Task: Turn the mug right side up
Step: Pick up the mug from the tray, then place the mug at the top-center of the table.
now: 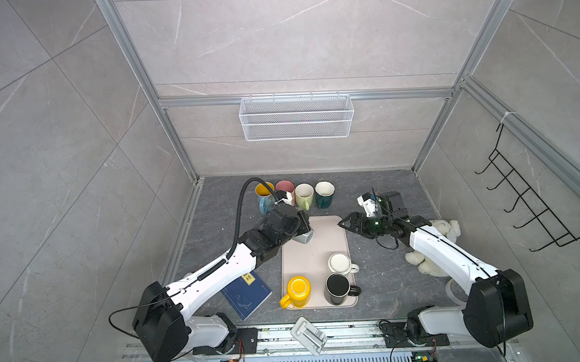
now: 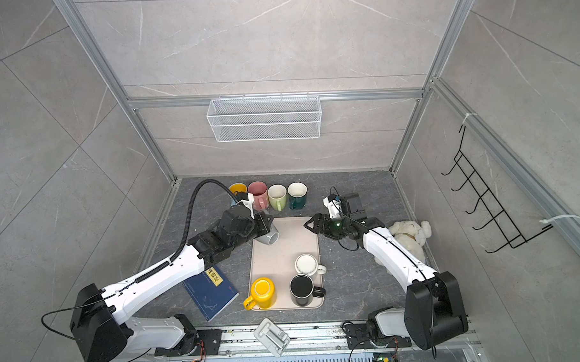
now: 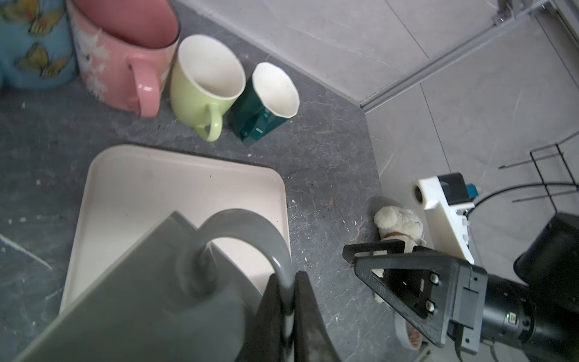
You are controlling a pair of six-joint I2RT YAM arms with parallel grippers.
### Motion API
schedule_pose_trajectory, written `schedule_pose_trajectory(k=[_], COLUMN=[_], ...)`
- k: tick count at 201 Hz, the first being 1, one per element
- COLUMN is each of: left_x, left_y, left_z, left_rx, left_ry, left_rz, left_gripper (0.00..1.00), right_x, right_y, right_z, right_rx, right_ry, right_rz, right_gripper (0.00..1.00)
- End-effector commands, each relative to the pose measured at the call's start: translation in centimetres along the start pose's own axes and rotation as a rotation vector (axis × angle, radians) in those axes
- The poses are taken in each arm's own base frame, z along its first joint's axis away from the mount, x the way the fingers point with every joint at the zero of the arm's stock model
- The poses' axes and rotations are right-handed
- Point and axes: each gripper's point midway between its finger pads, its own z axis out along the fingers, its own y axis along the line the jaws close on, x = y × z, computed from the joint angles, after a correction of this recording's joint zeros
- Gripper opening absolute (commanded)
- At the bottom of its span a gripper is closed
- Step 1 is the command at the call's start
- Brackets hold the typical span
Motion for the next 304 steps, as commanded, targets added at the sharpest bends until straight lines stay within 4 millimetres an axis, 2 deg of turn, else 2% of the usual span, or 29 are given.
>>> schedule_pose_trajectory(k=[1,39,104,144,192,237,304], left_x=[-2.8,-2.6,-2.7,-1.3,0.4,0.9,0.9], left_y=[-1.8,-5.0,-7.7,-10.0,-10.5,-11.1,-10.6], left_z=[-0.3,0.0,0.1,0.0,1.9,2.4,1.3], left_rx=[-0.037,-0.059,-0.107,-0.131,-0.277,-0.358,-0.329], left_ry=[-0.124,-0.203,-0.361,-0.483,-0.514,-0.598,-0.610], left_rz=[0.246,0.537,0.853,1.111,1.344,1.399,1.376], left_gripper=[0.00,0.00,0.00,0.00,0.00,0.00,0.00], right_x=[-0.7,-1.3,-3.3,-4.6,-5.3,-4.5,-2.9], right_y=[1.3,2.3,4.9,6.7,9.3,10.3,10.8], right_z=[-1.0,-2.0,-3.5,-4.7,-6.1,-6.5,-7.4], right_rx=[-0.005,0.001,-0.031,-0.042,-0.115,-0.167,-0.202], right_ry=[-0.019,-0.027,-0.052,-0.063,-0.093,-0.074,-0.034], right_rz=[-0.054,-0.098,-0.208,-0.313,-0.411,-0.473,-0.576], right_gripper=[0.75,0.75,0.74,0.75,0.76,0.76,0.72])
